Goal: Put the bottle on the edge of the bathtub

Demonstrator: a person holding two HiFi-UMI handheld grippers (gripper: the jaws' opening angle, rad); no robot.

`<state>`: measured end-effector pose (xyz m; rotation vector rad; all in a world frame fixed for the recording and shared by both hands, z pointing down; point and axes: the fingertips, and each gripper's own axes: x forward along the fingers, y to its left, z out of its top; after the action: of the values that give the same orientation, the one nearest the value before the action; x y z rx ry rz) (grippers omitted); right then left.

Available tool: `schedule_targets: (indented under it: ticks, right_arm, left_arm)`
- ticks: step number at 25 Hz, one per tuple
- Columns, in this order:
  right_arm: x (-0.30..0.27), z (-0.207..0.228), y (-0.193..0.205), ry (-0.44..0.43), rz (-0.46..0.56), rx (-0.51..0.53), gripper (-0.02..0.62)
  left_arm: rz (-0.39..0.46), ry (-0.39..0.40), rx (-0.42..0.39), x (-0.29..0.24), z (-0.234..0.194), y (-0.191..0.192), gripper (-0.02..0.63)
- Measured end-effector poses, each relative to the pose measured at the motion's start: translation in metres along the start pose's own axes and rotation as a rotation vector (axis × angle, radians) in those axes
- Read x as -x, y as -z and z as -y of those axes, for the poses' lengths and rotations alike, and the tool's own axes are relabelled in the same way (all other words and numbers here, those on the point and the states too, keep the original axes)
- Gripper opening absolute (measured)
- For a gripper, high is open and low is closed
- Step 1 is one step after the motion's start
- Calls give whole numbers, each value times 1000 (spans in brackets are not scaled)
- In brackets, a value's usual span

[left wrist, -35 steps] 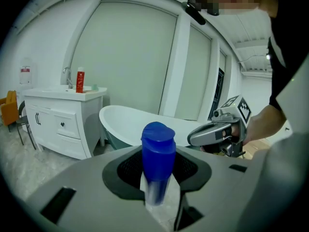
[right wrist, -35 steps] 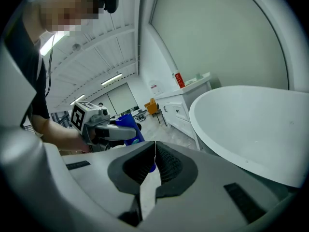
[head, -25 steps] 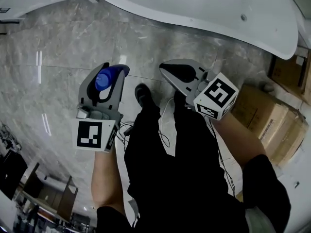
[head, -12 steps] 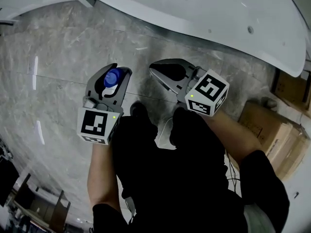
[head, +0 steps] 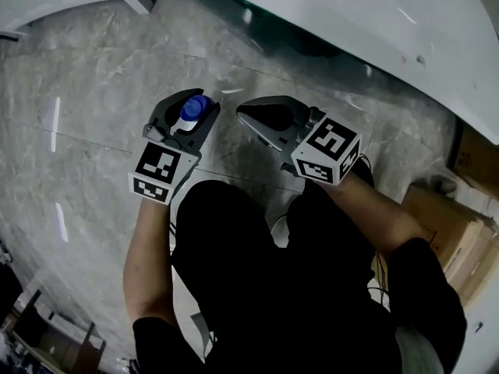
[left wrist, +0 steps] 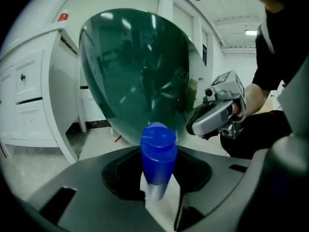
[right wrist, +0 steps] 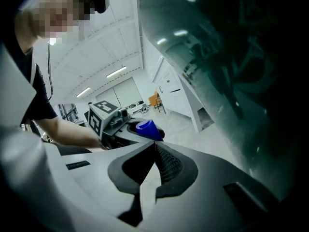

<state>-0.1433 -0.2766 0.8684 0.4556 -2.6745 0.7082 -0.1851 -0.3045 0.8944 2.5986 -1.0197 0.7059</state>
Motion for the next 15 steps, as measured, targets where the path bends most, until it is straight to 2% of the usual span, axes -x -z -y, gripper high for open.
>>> schedule_targets:
  ticks: [5, 11, 15]
  right_arm:
    - [-13, 8, 33, -2, -11, -29, 28]
    - [-9, 11, 59, 13, -66, -19, 28]
    - [1, 19, 72, 34, -83, -20, 28]
  left_arm:
    - [-57, 28, -24, -43, -6, 54, 156]
    - [-120, 40, 14, -86, -6, 107, 156]
    - [-138, 12, 47, -111, -10, 124, 156]
